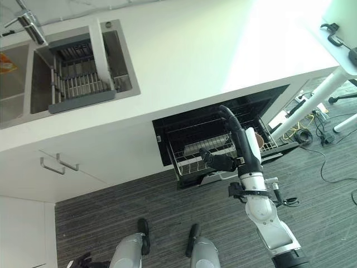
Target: Place the dishes in the dishwasher.
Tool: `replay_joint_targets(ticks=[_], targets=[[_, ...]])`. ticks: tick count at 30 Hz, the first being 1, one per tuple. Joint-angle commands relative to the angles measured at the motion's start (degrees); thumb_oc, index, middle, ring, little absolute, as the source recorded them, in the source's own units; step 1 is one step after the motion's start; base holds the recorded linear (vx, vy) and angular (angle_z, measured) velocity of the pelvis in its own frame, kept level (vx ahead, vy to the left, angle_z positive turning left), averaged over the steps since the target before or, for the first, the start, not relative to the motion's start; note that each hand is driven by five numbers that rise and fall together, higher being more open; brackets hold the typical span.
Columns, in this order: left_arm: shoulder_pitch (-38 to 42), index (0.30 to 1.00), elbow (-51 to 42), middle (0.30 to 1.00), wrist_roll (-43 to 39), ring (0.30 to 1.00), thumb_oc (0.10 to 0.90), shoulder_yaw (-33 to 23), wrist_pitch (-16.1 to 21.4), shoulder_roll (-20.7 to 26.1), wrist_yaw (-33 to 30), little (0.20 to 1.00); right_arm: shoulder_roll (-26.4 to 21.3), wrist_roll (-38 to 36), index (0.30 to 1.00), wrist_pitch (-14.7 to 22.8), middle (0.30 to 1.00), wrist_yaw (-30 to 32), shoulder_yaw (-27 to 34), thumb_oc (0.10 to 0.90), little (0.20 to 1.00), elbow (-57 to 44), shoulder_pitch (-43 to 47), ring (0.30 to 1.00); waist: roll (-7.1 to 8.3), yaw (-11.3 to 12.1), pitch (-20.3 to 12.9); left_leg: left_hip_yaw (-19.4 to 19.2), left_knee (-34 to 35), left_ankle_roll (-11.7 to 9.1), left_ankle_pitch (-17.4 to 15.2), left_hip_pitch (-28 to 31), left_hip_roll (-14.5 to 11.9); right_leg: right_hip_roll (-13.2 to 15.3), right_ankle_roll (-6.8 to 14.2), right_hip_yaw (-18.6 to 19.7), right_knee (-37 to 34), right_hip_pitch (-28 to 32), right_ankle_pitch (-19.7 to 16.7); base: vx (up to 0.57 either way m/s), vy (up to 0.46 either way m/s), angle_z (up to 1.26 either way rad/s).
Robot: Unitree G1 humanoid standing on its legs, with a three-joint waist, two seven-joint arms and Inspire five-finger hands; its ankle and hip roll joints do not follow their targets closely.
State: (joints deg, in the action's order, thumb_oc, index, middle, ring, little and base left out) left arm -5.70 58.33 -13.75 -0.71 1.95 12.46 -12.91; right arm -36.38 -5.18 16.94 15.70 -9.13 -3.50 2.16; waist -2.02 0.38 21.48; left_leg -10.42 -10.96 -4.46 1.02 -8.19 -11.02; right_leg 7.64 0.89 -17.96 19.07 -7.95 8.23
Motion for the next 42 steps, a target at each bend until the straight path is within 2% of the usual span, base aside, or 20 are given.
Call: replay_joint_targets(ticks=[1, 2, 4, 6, 7, 10, 13, 14, 19, 20, 22, 23, 24, 26, 27, 29, 34, 36, 39, 42], targets=[[-0.67, 0.900, -0.23, 0.900, -0.53, 0.900, 0.800, 0.51, 2.52, 1.92, 1.59, 0.900, -0.28, -0.84, 0.900, 5.09, 0.900, 0.47, 4.83, 0.800, 0.900, -4.34, 3.54, 0.900, 2.59, 1.04, -3.58, 0.53, -6.78, 1.66, -4.66, 3.35, 2.83, 1.63, 0.66, 0.93, -1.88, 3.93, 3.51, 0.08, -0.222, 0.00], [-1.08, 0.900, -0.71, 0.900, 1.07, 0.900, 0.800, 1.00, 2.58, 1.26, 2.25, 0.900, 0.02, -0.25, 0.900, 5.27, 0.900, 0.24, 5.14, 0.800, 0.900, -4.04, 3.07, 0.900, 2.71, 1.20, -3.33, -0.22, -10.59, 1.57, -4.30, 1.41, 3.13, 1.41, 0.16, 0.59, -1.88, 4.84, 3.78, 0.09, -0.162, 0.04], [-1.75, 0.900, -1.81, 0.900, 2.02, 0.900, 0.800, 1.91, 1.86, 0.58, 2.02, 0.900, 0.46, 0.52, 0.900, 5.06, 0.900, 0.28, 5.06, 0.800, 0.900, -4.01, 3.00, 0.900, 2.32, 1.57, -3.32, -0.40, -9.32, 1.18, -3.02, 0.74, 2.98, 1.01, 0.19, 0.48, -1.88, 5.68, 4.18, 0.13, 0.045, 0.21], [-3.35, 0.900, -0.88, 0.900, 2.02, 0.900, 0.800, 2.23, 0.34, -0.71, 1.47, 0.900, 0.48, 0.93, 0.900, 4.77, 0.900, -0.67, 4.01, 0.800, 0.900, -4.45, 3.55, 0.900, -0.05, 2.57, -3.97, 5.29, -6.23, -0.82, -0.68, -2.73, 0.86, -0.86, 0.82, 1.89, -1.88, 7.26, 5.47, 0.25, 0.413, 0.13], [-3.20, 0.900, -0.17, 0.900, 1.81, 0.900, 0.800, 2.15, 0.20, -0.77, 1.52, 0.900, 0.30, 0.89, 0.900, 4.96, 0.900, -0.89, 3.89, 0.800, 0.900, -4.55, 3.63, 0.900, -0.24, 2.57, -4.33, 6.27, -6.23, -0.89, -0.81, -3.35, 0.54, -0.88, 0.89, 2.16, -1.88, 7.13, 5.44, 0.21, 0.431, -0.26], [-2.83, 0.900, 2.07, 0.900, 1.65, 0.900, 0.800, 1.77, 0.24, -0.79, 1.97, 0.900, -0.34, 0.81, 0.900, 6.15, 0.900, -1.60, 3.26, 0.800, 0.900, -5.28, 3.64, 0.900, -0.56, 2.36, -4.98, 8.28, -6.23, -1.11, -1.66, -3.58, -0.24, -0.18, 1.28, 2.96, -1.88, 7.48, 5.58, 0.14, 0.326, -0.34], [-2.29, 0.900, 3.45, 0.900, 3.69, 0.900, 0.800, 1.52, 0.11, -0.43, 3.51, 0.900, -1.11, 7.80, 0.900, 8.91, 0.900, 3.24, 3.85, 0.800, 0.900, -6.18, 3.65, 0.900, -1.15, 2.06, -5.21, 7.94, -6.23, -0.18, -5.42, -2.09, 0.55, 1.42, 2.31, 2.97, -1.88, 8.04, 4.93, 0.18, 0.467, -0.18], [-2.06, 0.900, 4.01, 0.900, 5.47, 0.900, 0.800, 2.09, 0.07, -0.37, 3.86, 0.900, -1.63, 8.90, 0.900, 9.47, 0.900, 5.83, 4.97, 0.800, 0.900, -7.08, 3.50, 0.900, -1.21, 2.04, -5.20, 7.96, -6.23, 0.60, -6.78, -1.33, 1.79, 2.43, 2.89, 3.20, -1.88, 8.47, 4.23, 0.23, 0.508, -0.12], [-0.01, 0.900, 3.97, 0.900, 5.76, 0.900, 0.800, 3.24, -2.13, 1.33, 3.00, 0.900, -1.76, 8.49, 0.900, 8.61, 0.900, 7.99, 7.47, 0.800, 0.900, -9.43, 2.86, 0.900, -0.72, 2.26, -5.10, 7.25, -6.23, 4.49, -9.81, 0.52, 5.59, 4.98, 5.16, 3.81, -0.88, 8.96, 1.53, 0.18, 0.351, 0.23], [0.43, 0.900, 4.18, 0.900, 4.06, 0.900, 0.800, 2.98, -2.61, 2.14, 2.70, 0.900, -1.28, 6.64, 0.900, 8.65, 0.900, 7.61, 7.63, 0.800, 0.900, -9.74, 2.75, 0.900, -0.18, 2.65, -5.04, 5.44, -6.23, 5.91, -10.98, 1.13, 6.49, 5.90, 5.64, 2.45, 2.05, 7.87, -0.71, 0.11, 0.242, -0.13], [0.69, 0.900, 2.98, 0.900, 2.63, 0.900, 0.800, 2.68, -2.89, 3.13, 1.73, 0.900, -0.02, 5.80, 0.900, 10.64, 0.900, 7.73, 6.71, 0.800, 0.900, -9.45, 3.56, 0.900, 0.32, 3.72, -4.28, 1.19, -6.23, 6.67, -11.92, 1.60, 4.86, 5.32, 6.04, -1.31, 5.41, 6.88, -0.83, 0.02, 0.136, -0.53], [1.13, 0.900, 2.76, 0.900, 3.04, 0.900, 0.800, 2.73, -2.99, 3.46, 2.05, 0.900, -0.11, 5.43, 0.900, 10.56, 0.900, 8.22, 6.98, 0.800, 0.900, -9.79, 3.60, 0.900, 1.00, 3.41, -4.01, 1.10, -6.23, 6.67, -12.16, 1.16, 5.37, 2.31, 5.54, -1.01, 3.12, 6.69, 0.33, -0.03, 0.017, -0.59], [1.05, 0.900, 2.45, 0.900, 3.17, 0.900, 0.800, 2.67, -3.10, 3.43, 2.37, 0.900, -0.10, 5.26, 0.900, 10.97, 0.900, 8.21, 7.08, 0.800, 0.900, -9.92, 3.50, 0.900, 1.32, 3.22, -3.75, 0.88, -6.23, 6.65, -12.16, 1.26, 5.66, 1.15, 5.22, -1.40, 2.31, 6.28, 0.20, 0.05, -0.010, -0.60], [0.64, 0.900, 1.77, 0.900, 2.97, 0.900, 0.800, 3.36, -2.54, 3.40, 2.51, 0.900, 0.07, 5.02, 0.900, 12.42, 0.900, 7.78, 6.40, 0.800, 0.900, -9.62, 4.39, 0.900, 1.70, 3.77, -3.09, -0.33, -6.23, 6.04, -12.48, 1.78, 5.47, 2.01, 5.50, -3.35, 1.96, 6.55, 0.35, 0.00, -0.020, -0.24], [1.13, 0.900, 1.42, 0.900, 3.23, 0.900, 0.800, 3.58, -2.51, 3.49, 2.19, 0.900, -0.07, 5.06, 0.900, 11.83, 0.900, 8.31, 6.09, 0.800, 0.900, -9.33, 5.42, 0.900, 1.74, 3.99, -2.53, -0.47, -6.23, 6.01, -11.43, 0.89, 5.34, 0.35, 3.86, -3.17, -1.45, 7.00, 1.56, -0.09, -0.077, -0.22], [0.66, 0.900, 1.14, 0.900, 1.30, 0.900, 0.800, 3.62, -3.03, 3.34, 3.07, 0.900, 0.08, 4.93, 0.900, 11.20, 0.900, 8.25, 5.84, 0.800, 0.900, -8.71, 6.01, 0.900, 2.08, 4.23, -2.77, -0.85, -6.23, 5.66, -11.15, 0.92, 5.94, 0.65, 3.62, -3.07, -1.88, 6.64, 2.47, -0.01, -0.059, -0.48], [-1.54, 0.900, 1.35, 0.900, 3.57, 0.900, 0.800, 3.85, -2.88, 1.41, 4.03, 0.900, 0.12, -2.20, 0.900, 11.27, 0.900, 5.37, 6.36, 0.800, 0.900, -8.49, 6.10, 0.900, 1.93, 4.96, -3.85, -1.44, -6.23, 4.87, -10.34, -0.07, 5.97, 1.16, 3.38, -3.17, -1.88, 6.78, 3.56, 0.09, -0.015, 0.06], [-2.22, 0.900, 2.64, 0.900, 3.28, 0.900, 0.800, 3.88, -1.99, 0.69, 2.29, 0.900, 2.00, -12.26, 0.900, 12.73, 0.900, 0.58, 6.22, 0.800, 0.900, -8.55, 6.13, 0.900, 1.48, 5.20, -3.90, -0.90, -6.23, 4.74, -10.02, -0.51, 5.90, 0.98, 3.02, -3.16, -1.88, 7.29, 3.90, 0.15, -0.015, 0.37], [-2.98, 0.900, 3.73, 0.900, 3.38, 0.900, 0.800, 3.53, -1.16, 0.64, -0.80, 0.900, 4.28, -16.20, 0.900, 15.32, 0.900, -1.84, 5.82, 0.800, 0.900, -8.88, 8.25, 0.900, 1.09, 6.11, -4.55, -0.10, -6.23, 4.56, -10.30, -0.11, 6.34, 1.49, 3.02, -3.75, -1.88, 7.58, 4.02, 0.15, -0.002, 0.13], [-3.08, 0.900, 4.82, 0.900, 2.88, 0.900, 0.800, 3.15, -0.47, 0.47, -0.95, 0.900, 5.66, -16.94, 0.900, 14.25, 0.900, -1.18, 5.68, 0.800, 0.900, -9.50, 12.08, 0.900, 0.66, 6.85, -4.94, 0.61, -6.23, 4.23, -10.30, -0.13, 6.61, 2.11, 3.13, -4.35, -1.88, 7.38, 3.94, 0.13, 0.032, 0.18]])
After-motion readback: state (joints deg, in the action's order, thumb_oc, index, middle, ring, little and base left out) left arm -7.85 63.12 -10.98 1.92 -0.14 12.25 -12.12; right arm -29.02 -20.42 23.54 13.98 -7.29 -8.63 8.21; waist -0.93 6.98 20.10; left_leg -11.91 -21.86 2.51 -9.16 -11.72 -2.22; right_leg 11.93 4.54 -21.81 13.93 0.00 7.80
